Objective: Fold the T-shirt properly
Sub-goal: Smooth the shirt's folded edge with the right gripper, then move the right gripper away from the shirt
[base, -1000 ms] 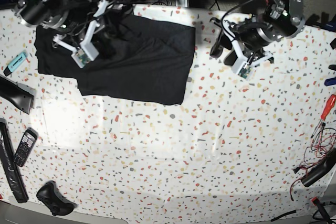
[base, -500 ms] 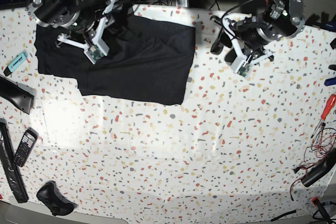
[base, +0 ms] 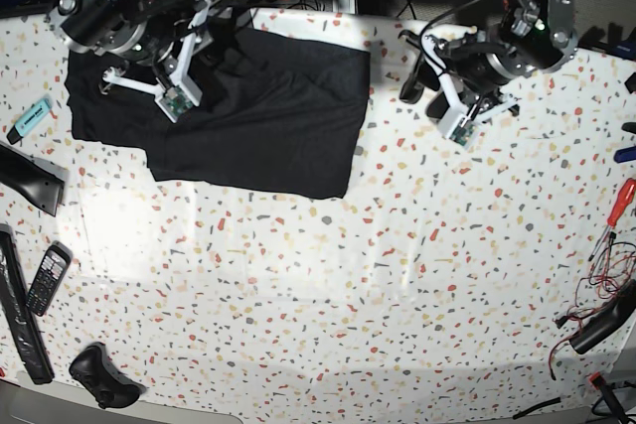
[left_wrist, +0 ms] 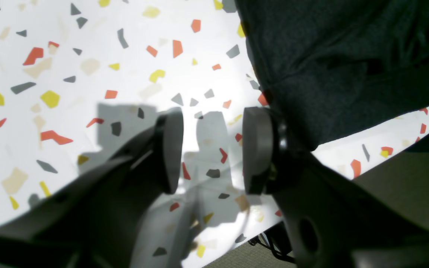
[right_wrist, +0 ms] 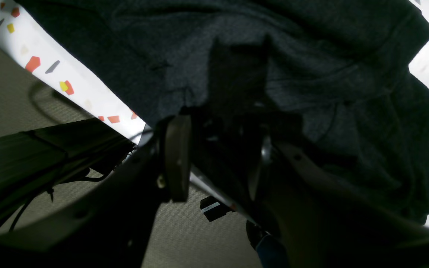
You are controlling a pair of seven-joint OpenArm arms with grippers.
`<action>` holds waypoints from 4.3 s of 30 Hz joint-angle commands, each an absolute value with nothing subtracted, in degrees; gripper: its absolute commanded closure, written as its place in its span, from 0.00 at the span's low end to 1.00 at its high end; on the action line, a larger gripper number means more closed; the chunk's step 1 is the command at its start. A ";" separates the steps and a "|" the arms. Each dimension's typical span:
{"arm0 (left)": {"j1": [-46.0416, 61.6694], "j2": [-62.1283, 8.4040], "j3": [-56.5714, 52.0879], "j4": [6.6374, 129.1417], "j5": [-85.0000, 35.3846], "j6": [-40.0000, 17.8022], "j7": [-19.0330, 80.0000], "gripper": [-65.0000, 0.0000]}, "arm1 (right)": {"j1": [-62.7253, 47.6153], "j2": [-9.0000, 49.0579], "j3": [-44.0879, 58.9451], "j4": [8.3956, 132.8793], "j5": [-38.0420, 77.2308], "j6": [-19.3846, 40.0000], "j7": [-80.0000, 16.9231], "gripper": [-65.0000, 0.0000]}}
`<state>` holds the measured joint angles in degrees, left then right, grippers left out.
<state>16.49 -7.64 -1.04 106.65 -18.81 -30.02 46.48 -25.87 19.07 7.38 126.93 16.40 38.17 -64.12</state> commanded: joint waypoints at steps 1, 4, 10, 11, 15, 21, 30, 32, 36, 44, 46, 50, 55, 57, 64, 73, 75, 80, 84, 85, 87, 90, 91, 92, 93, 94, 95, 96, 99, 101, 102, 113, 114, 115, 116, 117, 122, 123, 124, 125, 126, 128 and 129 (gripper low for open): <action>16.21 -7.81 -1.08 107.72 -19.53 -30.02 45.36 0.62 | -25.74 19.53 7.57 127.66 16.73 37.85 -63.72 0.65; 16.21 -7.84 -1.08 107.72 -19.53 -30.04 45.36 0.62 | -25.74 19.53 7.57 126.19 19.09 35.92 -63.88 0.65; 16.21 -7.81 -1.08 107.72 -19.53 -30.04 45.36 0.62 | -25.71 19.53 7.57 122.23 21.56 35.92 -63.40 0.65; 16.21 -7.81 -1.08 107.72 -19.53 -30.04 45.36 0.62 | -25.71 19.53 7.57 121.86 21.43 35.92 -63.33 0.65; 16.21 -7.84 -1.08 107.72 -19.53 -30.04 45.36 0.62 | -25.71 19.53 7.57 121.80 21.17 35.94 -60.95 0.83; 16.21 -7.84 -1.08 107.72 -19.53 -30.04 45.36 0.62 | -25.52 19.55 7.57 121.86 15.92 35.94 -59.77 1.00; 16.21 -7.84 -1.08 107.72 -19.53 -30.04 45.30 0.62 | -25.56 21.96 7.57 130.32 4.64 35.94 -61.25 1.00; 16.19 -7.84 -1.10 107.72 -19.51 -30.04 45.10 0.62 | -25.56 23.05 7.57 133.01 4.58 35.94 -61.28 1.00; 16.19 -7.84 -1.08 107.72 -19.51 -30.04 44.93 0.62 | -25.78 25.26 7.57 135.00 4.45 35.94 -61.32 1.00; 16.19 -7.84 -1.08 107.72 -19.51 -30.04 44.91 0.62 | -30.09 30.22 7.57 135.00 4.45 35.97 -62.43 1.00; 16.19 -7.84 -1.08 107.72 -19.53 -30.04 44.93 0.62 | -30.50 30.48 7.57 135.00 4.47 35.97 -62.50 1.00; 16.21 -7.84 -1.08 107.72 -19.51 -30.04 44.95 0.62 | -33.41 30.46 7.57 135.00 4.93 35.97 -62.52 1.00; 16.19 -7.84 -1.08 107.72 -19.53 -30.04 44.95 0.62 | -36.40 30.46 7.57 135.00 13.50 37.50 -66.70 0.90; 16.21 -7.84 -1.08 107.72 -19.51 -30.04 44.97 0.62 | -36.36 30.46 7.57 135.00 16.62 38.76 -68.29 0.90; 16.21 -7.81 -1.08 107.72 -19.53 -30.04 44.97 0.62 | -35.86 30.46 7.60 135.00 16.71 38.15 -68.20 0.90; 16.19 -7.84 -1.08 107.72 -19.51 -30.06 44.95 0.62 | -35.11 30.46 15.84 135.00 16.71 31.70 -62.46 0.90; 16.19 -7.84 -1.08 107.72 -19.51 -30.06 44.93 0.62 | -35.09 30.46 19.27 135.00 16.73 31.70 -62.24 0.89; 16.19 -7.84 -1.08 107.72 -19.51 -30.09 44.95 0.62 | -35.11 30.30 27.35 132.53 16.80 31.64 -59.92 0.66; 16.19 -7.84 -1.08 107.72 -19.49 -30.06 44.93 0.62 | -34.41 30.33 32.62 124.46 18.76 30.81 -60.03 0.51; 16.19 -7.84 -1.08 107.72 -19.51 -30.06 44.93 0.62 | -33.93 30.35 34.24 122.17 21.37 30.81 -61.47 0.51; 16.19 -7.84 -1.08 107.72 -19.51 -30.06 44.91 0.62 | -32.12 30.33 37.89 117.34 28.86 31.14 -64.18 0.51; 16.19 -7.84 -1.08 107.72 -19.51 -30.09 44.91 0.62 | -29.10 30.35 43.46 109.95 40.23 33.52 -65.63 0.51; 16.19 -7.84 -1.08 107.72 -19.51 -30.09 44.93 0.62 | -28.10 30.37 44.99 107.63 42.72 34.50 -65.65 0.51; 16.19 -7.86 -1.08 107.72 -19.51 -30.09 44.91 0.62 | -27.22 30.48 46.17 105.47 44.18 35.27 -65.67 0.51; 16.19 -7.84 -1.08 107.72 -19.51 -30.09 44.91 0.62 | -26.46 30.61 46.87 103.48 44.86 36.05 -65.67 0.51; 16.19 -7.84 -1.08 107.72 -19.51 -30.09 44.91 0.62 | -25.93 30.89 47.13 101.54 45.06 36.47 -65.67 0.51; 16.19 -7.84 -1.08 107.72 -19.53 -30.09 44.91 0.62 | -25.52 31.38 47.11 99.55 45.06 36.77 -65.67 0.51; 16.19 -7.84 -1.08 107.72 -19.53 -30.06 44.91 0.62 | -25.17 31.92 46.94 97.62 45.23 37.28 -65.67 0.51; 16.19 -7.84 -1.08 107.72 -19.53 -30.09 44.91 0.62 | -23.55 33.67 46.41 91.68 45.76 37.80 -65.80 0.51; 16.19 -7.84 -1.08 107.72 -19.53 -30.09 44.91 0.62 | -21.67 34.59 46.41 87.99 46.76 38.06 -66.89 0.51; 16.19 -7.81 -1.08 107.72 -19.53 -30.09 44.91 0.62 | -20.62 35.07 46.41 86.15 47.81 38.68 -68.38 0.51; 16.19 -7.81 -1.08 107.72 -19.53 -30.06 44.93 0.62 | -12.67 36.03 40.29 71.61 51.22 40.00 -70.76 0.51; 16.19 -7.81 -1.08 107.72 -19.53 -30.06 44.93 0.62 | -12.69 36.01 38.52 70.98 51.22 40.00 -70.17 0.51; 16.19 -7.81 -1.08 107.72 -19.53 -30.06 44.95 0.62 | -12.69 36.01 36.67 70.57 51.22 40.00 -69.36 0.51; 16.19 -7.81 -1.08 107.72 -19.53 -30.06 44.93 0.62 | -12.69 35.92 34.89 70.41 51.22 40.00 -68.40 0.52; 16.19 -7.81 -1.08 107.72 -19.53 -30.06 44.93 0.62 | -12.69 35.75 33.26 70.41 51.22 40.00 -67.40 0.52; 16.19 -7.84 -1.08 107.72 -19.51 -30.06 44.93 0.62 | -12.69 35.68 25.76 70.43 53.08 40.00 -65.52 0.56; 16.19 -7.84 -1.08 107.72 -19.53 -30.06 44.91 0.62 | -12.69 35.68 24.73 70.43 54.19 40.00 -65.56 0.57; 16.19 -7.84 -1.08 107.72 -19.51 -30.09 44.88 0.62 | -12.69 35.68 23.94 70.43 55.22 40.00 -65.58 0.58; 16.19 -7.84 -1.08 107.72 -19.53 -30.06 44.88 0.62 | -12.69 35.68 23.40 70.43 56.21 40.00 -65.58 0.59; 16.19 -7.84 -1.08 107.72 -19.53 -30.06 44.88 0.62 | -12.69 35.68 23.14 70.43 57.06 40.00 -65.58 0.61; 16.19 -7.84 -1.08 107.72 -19.53 -30.09 44.91 0.62 | -12.69 35.70 23.11 70.43 57.78 40.00 -65.58 0.67; 16.19 -7.84 -1.08 107.72 -19.53 -30.06 44.91 0.62 | -12.69 35.73 23.14 70.43 57.47 40.00 -65.60 0.73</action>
<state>16.49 -7.64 -1.04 106.65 -18.81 -30.02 46.28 -12.58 36.36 23.99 70.28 53.76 39.31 -64.42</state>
